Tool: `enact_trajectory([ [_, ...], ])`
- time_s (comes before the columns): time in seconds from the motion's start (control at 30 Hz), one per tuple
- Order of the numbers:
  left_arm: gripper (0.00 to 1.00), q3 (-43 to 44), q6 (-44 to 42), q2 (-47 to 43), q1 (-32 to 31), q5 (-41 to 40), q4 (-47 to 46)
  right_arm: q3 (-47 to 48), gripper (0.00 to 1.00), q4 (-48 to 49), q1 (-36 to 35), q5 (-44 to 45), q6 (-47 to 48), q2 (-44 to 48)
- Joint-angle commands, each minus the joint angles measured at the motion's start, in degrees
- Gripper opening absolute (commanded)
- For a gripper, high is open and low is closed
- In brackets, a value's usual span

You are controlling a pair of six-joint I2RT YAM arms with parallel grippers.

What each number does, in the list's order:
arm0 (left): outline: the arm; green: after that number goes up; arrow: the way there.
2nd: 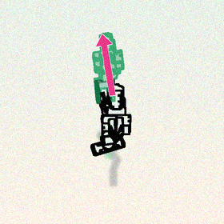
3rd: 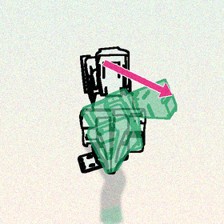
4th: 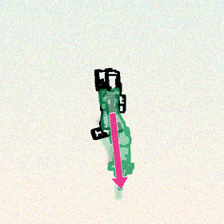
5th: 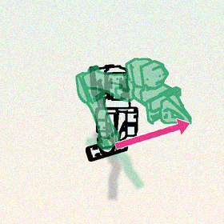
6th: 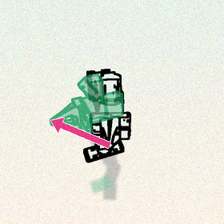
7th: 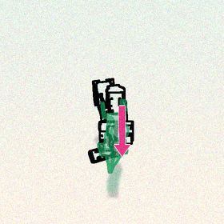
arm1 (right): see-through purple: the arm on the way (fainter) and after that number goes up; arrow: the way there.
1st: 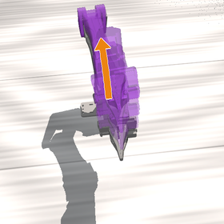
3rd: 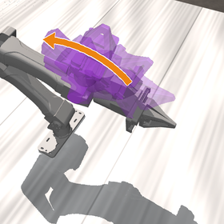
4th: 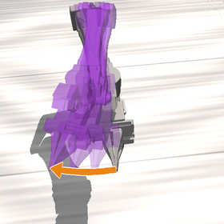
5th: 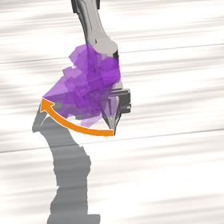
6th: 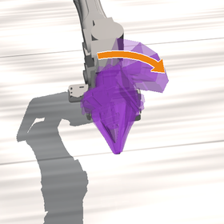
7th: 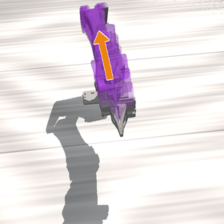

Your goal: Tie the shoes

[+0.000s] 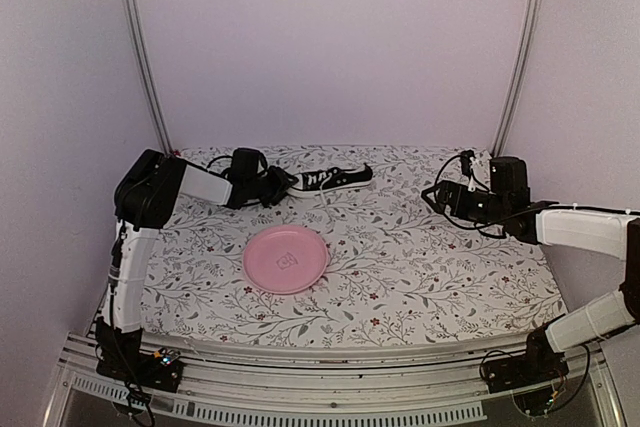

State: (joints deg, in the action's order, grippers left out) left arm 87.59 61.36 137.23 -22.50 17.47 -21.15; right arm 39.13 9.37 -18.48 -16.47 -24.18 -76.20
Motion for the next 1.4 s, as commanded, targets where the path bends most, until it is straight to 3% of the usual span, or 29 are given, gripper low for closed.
enact_trajectory([
  [0.0, 0.39, 1.0, 0.5, 1.7, -1.6, 1.8, -3.3, -0.3, 0.99, -1.6, -0.4, 1.5, 1.0, 2.1],
  [0.23, 0.0, 0.9, -6.8, -4.3, -3.5, 2.4, -8.0, -1.3, 0.99, -3.4, -0.3, 4.8, 1.3, 5.1],
  [0.47, 0.0, 0.0, -21.0, -15.0, -8.6, 4.8, -11.1, -1.5, 0.99, -5.2, -0.3, 7.5, 0.4, 8.5],
  [0.67, 0.0, -1.1, -38.9, -27.6, -14.8, 7.3, -4.0, 1.0, 0.99, -9.3, -0.4, 3.8, 3.4, 13.2],
  [0.97, 0.0, -5.1, -56.4, -45.4, -20.4, 5.8, 20.5, 3.7, 0.99, -14.2, -0.3, -2.1, 4.6, 25.4],
  [1.27, 0.0, -6.8, -61.3, -63.5, -22.6, 2.6, 43.4, 2.4, 0.99, -10.4, -0.3, -20.6, 7.0, 29.0],
  [1.37, 0.0, -6.0, -61.4, -67.9, -23.0, 1.6, 50.1, 0.7, 0.99, -8.5, -0.3, -22.6, 5.8, 28.5],
])
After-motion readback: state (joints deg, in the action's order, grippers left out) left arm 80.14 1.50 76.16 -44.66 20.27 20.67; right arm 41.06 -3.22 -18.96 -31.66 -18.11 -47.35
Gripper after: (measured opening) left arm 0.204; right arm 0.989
